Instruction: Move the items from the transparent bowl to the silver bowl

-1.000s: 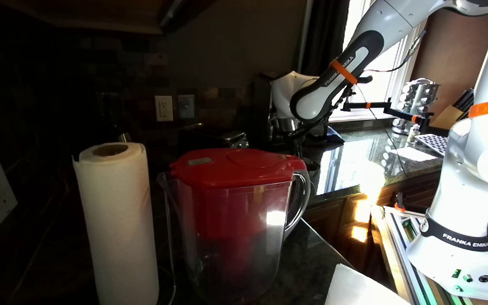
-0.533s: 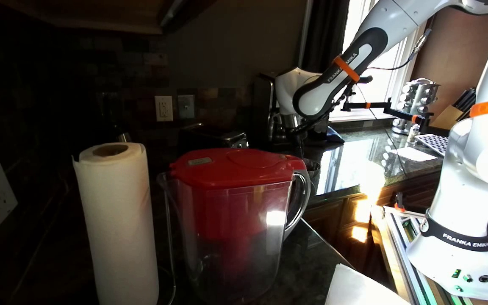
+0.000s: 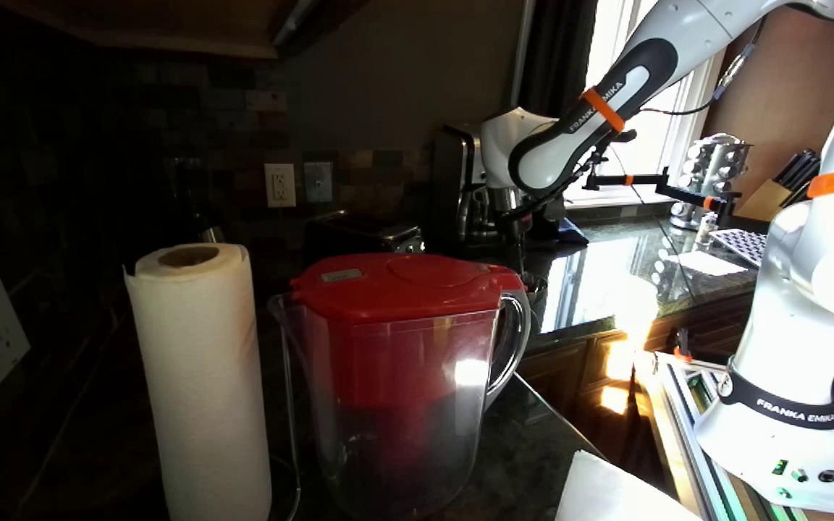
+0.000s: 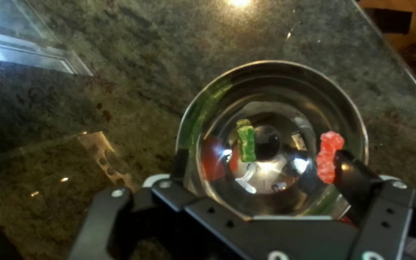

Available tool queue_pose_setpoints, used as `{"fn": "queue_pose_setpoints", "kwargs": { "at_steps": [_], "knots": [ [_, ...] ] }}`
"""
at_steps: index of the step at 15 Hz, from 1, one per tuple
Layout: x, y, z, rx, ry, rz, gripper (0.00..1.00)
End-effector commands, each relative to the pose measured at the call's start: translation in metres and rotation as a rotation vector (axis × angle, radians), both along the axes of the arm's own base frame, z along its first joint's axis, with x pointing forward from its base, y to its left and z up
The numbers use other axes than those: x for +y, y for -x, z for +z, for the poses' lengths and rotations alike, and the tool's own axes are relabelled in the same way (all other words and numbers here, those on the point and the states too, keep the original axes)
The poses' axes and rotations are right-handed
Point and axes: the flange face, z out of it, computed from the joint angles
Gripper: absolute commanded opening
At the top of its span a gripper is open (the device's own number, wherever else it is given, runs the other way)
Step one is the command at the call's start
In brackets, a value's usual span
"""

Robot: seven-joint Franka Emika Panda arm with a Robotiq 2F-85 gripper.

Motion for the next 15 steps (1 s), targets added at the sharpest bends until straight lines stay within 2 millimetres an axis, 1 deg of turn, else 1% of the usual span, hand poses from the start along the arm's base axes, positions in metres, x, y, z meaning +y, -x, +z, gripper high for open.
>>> {"fn": "queue_pose_setpoints", "kwargs": {
  "at_steps": [1, 6, 10, 12, 15],
  "knots": [
    [0.006, 0.016, -0.005, -0.023, -0.023, -0.053, 1.0],
    [0.01, 0.024, -0.009, -0.038, -0.06, -0.1, 1.0],
    [0.011, 0.029, -0.007, -0.051, -0.107, -0.139, 1.0],
    [0.009, 0.032, -0.003, -0.066, -0.112, -0.144, 1.0],
    [0.007, 0.034, 0.01, -0.1, -0.098, -0.142, 1.0]
  ]
}}
